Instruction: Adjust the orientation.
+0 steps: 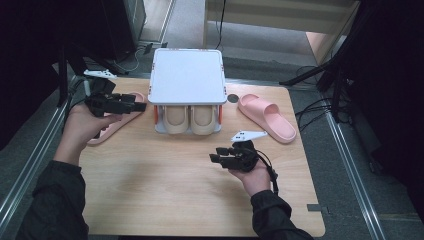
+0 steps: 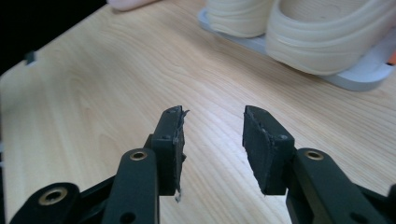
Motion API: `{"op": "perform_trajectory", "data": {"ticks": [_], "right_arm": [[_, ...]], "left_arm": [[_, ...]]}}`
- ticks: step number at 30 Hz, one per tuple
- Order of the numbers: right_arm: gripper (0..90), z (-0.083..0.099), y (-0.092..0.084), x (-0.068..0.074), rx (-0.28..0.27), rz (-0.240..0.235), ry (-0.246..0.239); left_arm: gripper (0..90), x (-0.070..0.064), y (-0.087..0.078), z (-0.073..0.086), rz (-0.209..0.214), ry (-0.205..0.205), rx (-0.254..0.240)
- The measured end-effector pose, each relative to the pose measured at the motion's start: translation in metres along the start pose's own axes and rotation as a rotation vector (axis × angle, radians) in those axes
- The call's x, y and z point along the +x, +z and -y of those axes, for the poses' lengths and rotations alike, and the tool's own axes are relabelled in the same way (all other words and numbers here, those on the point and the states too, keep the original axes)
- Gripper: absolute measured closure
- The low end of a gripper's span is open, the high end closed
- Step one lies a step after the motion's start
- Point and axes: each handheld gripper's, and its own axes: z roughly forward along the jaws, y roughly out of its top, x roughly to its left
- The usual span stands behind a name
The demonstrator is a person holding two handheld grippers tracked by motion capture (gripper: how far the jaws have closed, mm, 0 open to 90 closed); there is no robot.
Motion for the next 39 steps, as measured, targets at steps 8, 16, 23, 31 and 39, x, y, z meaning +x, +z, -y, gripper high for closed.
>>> {"op": "perform_trajectory", "data": {"ticks": [8, 16, 23, 31, 39], "right_arm": [[56.7, 0.001, -0.006, 0.003, -0.009, -0.037, -0.018], [56.0, 0.001, -0.002, 0.003, 0.013, -0.058, -0.025], [56.0, -0.003, 0.003, 0.001, 0.026, -0.07, -0.021], [56.0, -0.001, 0.005, 0.0, 0.031, -0.073, -0.013], [56.0, 0.007, -0.001, 0.0, 0.039, -0.055, -0.004]], "left_arm": [[37.4, 0.011, -0.015, 0.02, -0.042, -0.031, -0.014], [40.5, 0.028, -0.019, 0.043, -0.089, -0.057, -0.018], [40.6, 0.045, -0.014, 0.062, -0.115, -0.069, -0.012], [44.0, 0.069, -0.001, 0.078, -0.12, -0.075, 0.023], [47.5, 0.096, 0.014, 0.086, -0.143, -0.121, 0.045]]}}
